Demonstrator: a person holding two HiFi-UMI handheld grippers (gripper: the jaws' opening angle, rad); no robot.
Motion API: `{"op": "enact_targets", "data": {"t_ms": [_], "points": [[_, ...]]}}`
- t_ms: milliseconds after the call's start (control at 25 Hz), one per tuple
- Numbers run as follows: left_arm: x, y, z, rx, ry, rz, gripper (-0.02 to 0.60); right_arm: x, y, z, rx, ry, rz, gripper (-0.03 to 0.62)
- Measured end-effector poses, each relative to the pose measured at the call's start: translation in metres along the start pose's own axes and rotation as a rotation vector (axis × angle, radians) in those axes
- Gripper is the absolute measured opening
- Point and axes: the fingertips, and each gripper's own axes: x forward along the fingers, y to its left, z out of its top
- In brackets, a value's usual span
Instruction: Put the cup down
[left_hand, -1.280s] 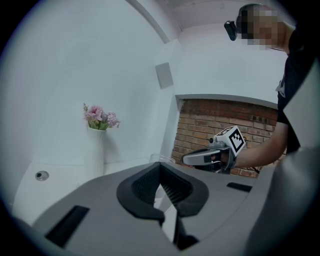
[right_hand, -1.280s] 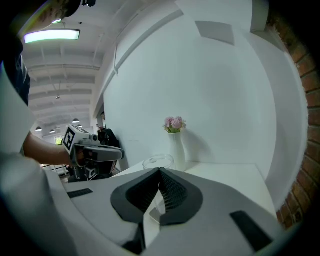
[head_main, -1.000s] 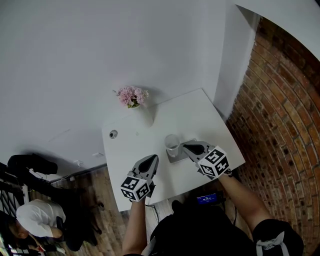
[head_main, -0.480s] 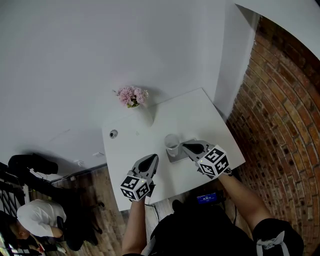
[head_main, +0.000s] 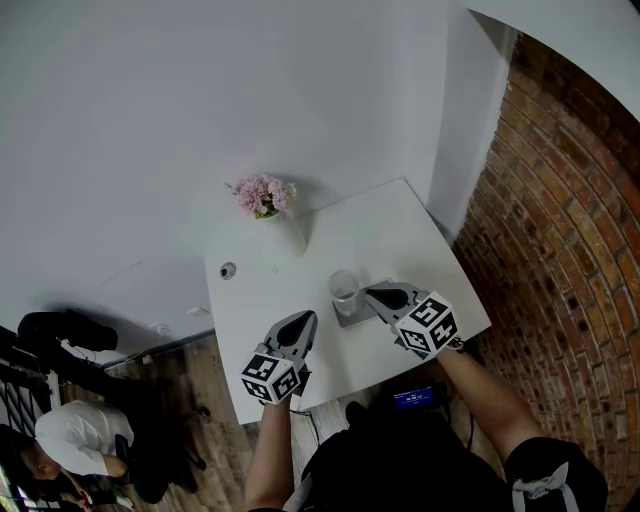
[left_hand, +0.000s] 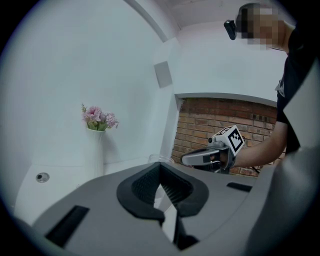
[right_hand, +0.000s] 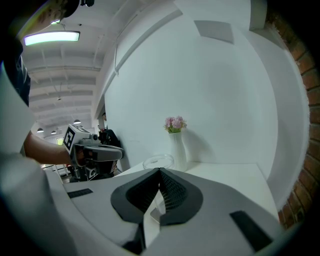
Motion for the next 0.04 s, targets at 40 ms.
{"op": "enact_targets", "data": {"t_ms": [40], "points": [[0.0002, 0.0001, 0.0003, 0.000, 0.000, 0.000, 0.008, 0.0002, -0.0002, 0.0002, 0.001, 0.000, 0.000, 0.012]]}}
